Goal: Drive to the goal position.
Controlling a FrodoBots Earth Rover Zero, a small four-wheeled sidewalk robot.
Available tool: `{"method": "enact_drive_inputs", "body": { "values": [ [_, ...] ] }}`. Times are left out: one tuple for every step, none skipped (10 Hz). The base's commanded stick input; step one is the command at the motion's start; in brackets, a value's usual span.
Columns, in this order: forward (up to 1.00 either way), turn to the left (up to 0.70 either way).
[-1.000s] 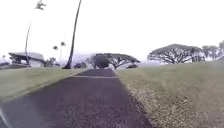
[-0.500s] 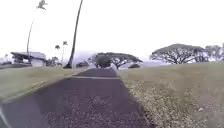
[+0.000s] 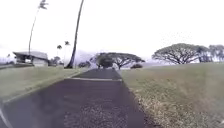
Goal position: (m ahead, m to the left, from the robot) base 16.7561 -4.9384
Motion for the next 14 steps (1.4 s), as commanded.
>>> {"method": "enact_drive_inputs", "body": {
  "values": [
    [0.70,0.35],
    [0.70,0.25],
    [0.70,0.05],
    [0.70,0.00],
    [0.70,0.00],
    [0.70,0.00],
    [0.70,0.00],
    [0.70,0.00],
    [0.70,0.00],
    [0.70,0.00],
    [0.70,0.00],
    [0.70,0.00],
    [0.70,0.00],
    [0.70,0.00]
  ]
}}
